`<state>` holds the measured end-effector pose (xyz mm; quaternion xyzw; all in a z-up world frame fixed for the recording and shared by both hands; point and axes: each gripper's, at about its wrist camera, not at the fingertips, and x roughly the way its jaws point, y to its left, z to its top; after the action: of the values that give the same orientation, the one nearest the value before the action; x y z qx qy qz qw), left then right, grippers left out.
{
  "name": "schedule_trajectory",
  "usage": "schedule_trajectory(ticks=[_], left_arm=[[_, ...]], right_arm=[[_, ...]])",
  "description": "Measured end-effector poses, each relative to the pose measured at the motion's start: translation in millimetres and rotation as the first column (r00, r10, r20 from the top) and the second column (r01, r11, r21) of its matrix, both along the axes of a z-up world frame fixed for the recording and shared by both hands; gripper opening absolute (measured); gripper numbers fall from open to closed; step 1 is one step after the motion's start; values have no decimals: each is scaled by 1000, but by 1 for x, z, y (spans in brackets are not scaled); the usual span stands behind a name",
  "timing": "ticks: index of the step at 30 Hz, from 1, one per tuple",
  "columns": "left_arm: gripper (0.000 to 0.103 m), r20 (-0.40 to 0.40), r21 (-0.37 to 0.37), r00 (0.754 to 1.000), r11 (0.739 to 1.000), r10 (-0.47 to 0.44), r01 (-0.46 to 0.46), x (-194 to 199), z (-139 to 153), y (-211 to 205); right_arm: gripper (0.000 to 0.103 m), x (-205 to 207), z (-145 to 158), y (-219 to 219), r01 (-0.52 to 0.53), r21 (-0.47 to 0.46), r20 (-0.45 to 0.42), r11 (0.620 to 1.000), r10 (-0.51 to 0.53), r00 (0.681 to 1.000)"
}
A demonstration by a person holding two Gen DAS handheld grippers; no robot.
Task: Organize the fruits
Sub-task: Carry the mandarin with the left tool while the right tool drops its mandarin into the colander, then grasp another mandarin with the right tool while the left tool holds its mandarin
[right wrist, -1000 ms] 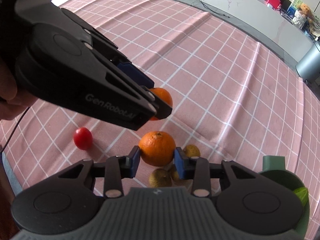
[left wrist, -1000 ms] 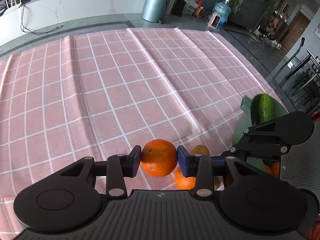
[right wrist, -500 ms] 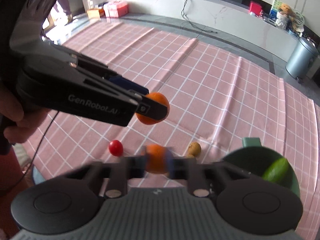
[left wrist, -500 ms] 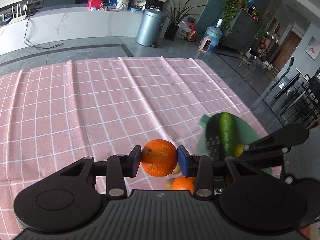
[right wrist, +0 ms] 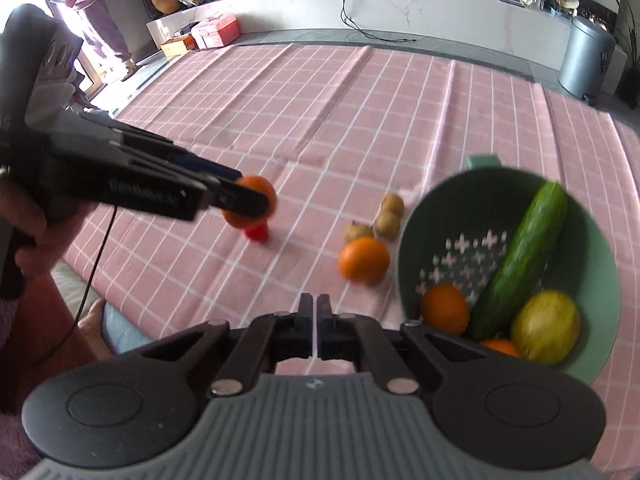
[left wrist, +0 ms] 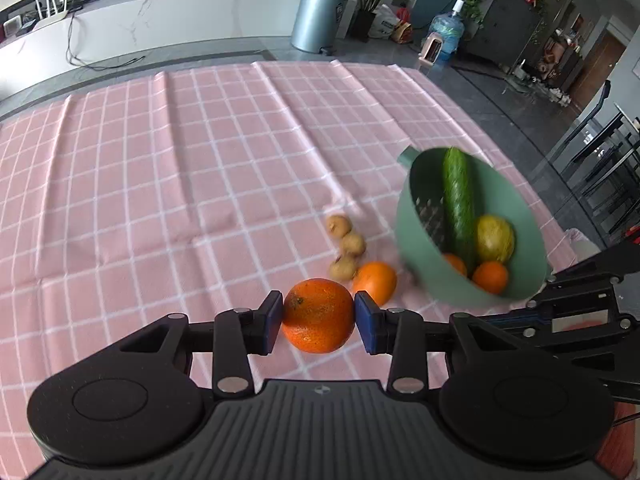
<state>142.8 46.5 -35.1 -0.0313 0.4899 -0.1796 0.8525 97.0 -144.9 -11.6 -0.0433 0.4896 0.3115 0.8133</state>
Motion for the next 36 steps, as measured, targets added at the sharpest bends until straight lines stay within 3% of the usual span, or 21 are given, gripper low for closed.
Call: schedule_trajectory(ticks=[5, 9, 11, 12, 15, 20, 24, 36], left_arm=[[44, -8, 16, 1000, 1000, 9, -9, -20, -9, 9], [44, -15, 20, 1000, 1000, 17, -17, -22, -16, 11], [44, -6, 20, 1000, 1000, 23, -23, -24, -18, 13], [44, -5, 17, 1000, 1000, 24, -24, -24, -19, 14], [44, -13, 1, 1000, 1000, 21, -21, -20, -24, 15], [44, 18, 20, 1000, 1000, -9, 9, -9, -28, 14], [44, 42, -8, 999, 1000, 8, -7, 2, -28, 22], [44, 13, -71, 991, 988, 136, -135, 27, -43, 54]], right_arm=[[1, -27, -20, 1, 28, 39, -40, 999, -27, 999], [3, -29, -31, 9, 95, 45, -23, 994, -94, 995], [26, -27, -35, 15, 152, 32, 17, 988, -153, 988], [31, -27, -37, 17, 193, 26, 45, 981, -194, 980], [31, -25, -44, 24, 284, 49, 85, 957, -288, 954], [32, -16, -58, 32, 418, 110, 54, 902, -425, 903], [40, -4, -60, 39, 469, 143, 43, 871, -479, 877], [43, 35, -76, 74, 487, 143, 12, 862, -494, 870]])
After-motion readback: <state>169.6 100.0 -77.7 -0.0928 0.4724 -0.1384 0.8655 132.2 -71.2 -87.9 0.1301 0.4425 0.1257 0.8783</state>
